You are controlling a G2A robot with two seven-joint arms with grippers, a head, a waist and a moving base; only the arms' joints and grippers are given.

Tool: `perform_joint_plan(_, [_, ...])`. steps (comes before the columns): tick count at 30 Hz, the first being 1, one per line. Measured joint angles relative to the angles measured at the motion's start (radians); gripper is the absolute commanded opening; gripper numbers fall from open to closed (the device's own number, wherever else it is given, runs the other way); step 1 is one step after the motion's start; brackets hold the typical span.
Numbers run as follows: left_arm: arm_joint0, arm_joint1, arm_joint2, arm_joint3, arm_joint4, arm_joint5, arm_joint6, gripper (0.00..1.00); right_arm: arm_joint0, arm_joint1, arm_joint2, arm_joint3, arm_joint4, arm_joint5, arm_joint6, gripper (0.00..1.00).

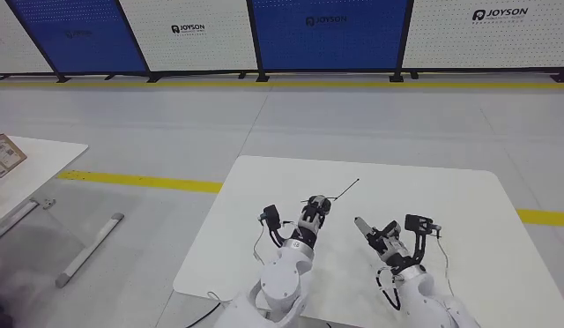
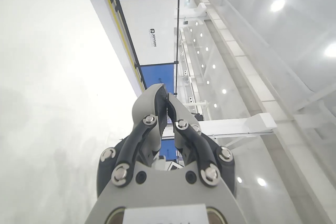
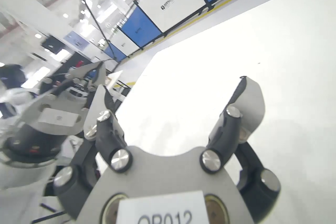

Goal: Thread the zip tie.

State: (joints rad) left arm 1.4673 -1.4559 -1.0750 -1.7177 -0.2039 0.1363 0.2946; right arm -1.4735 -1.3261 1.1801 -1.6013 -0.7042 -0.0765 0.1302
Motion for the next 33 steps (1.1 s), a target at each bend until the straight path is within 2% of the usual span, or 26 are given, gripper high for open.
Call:
perform_joint_plan(7, [0.000,0.000,0.000,0.000,-0.001,0.001,-0.001,0.00,0.000,0.000,-0.001,0.001,0.004,-0.001,-0.001,1.00])
perform_joint_plan(12, [0.007,0.001,0.004,-0.014,-0.027,0.000,-0.049,0.00,0.034,0.006,-0.035,0.043,-0.156,-0.045,0.029,1.00])
perform_joint_plan(19, [0.010,0.001,0.004,-0.017,-0.037,0.002,-0.059,0.00,0.038,0.004,-0.037,0.051,-0.151,-0.043,0.015,1.00])
perform_joint_plan(20, [0.010,0.001,0.004,-0.015,-0.036,0.001,-0.062,0.00,0.039,0.004,-0.040,0.053,-0.152,-0.054,0.015,0.59])
perform_joint_plan(21, [0.011,0.001,0.005,-0.012,-0.034,-0.002,-0.066,0.00,0.042,0.004,-0.040,0.055,-0.152,-0.063,0.020,0.42])
perform_joint_plan(22, [0.011,0.002,0.006,-0.010,-0.033,-0.004,-0.068,0.00,0.044,0.004,-0.041,0.058,-0.149,-0.068,0.020,0.43])
perform_joint_plan(23, [0.011,0.001,0.007,-0.008,-0.033,-0.006,-0.070,0.00,0.047,0.003,-0.044,0.064,-0.142,-0.076,0.014,0.48])
perform_joint_plan(25, [0.009,0.001,0.010,-0.007,-0.034,-0.010,-0.071,0.00,0.058,0.002,-0.049,0.074,-0.134,-0.084,0.026,0.48])
perform_joint_plan(33, [0.011,0.002,0.020,-0.002,-0.016,-0.025,-0.088,0.00,0.084,0.000,-0.058,0.094,-0.102,-0.138,0.021,0.38])
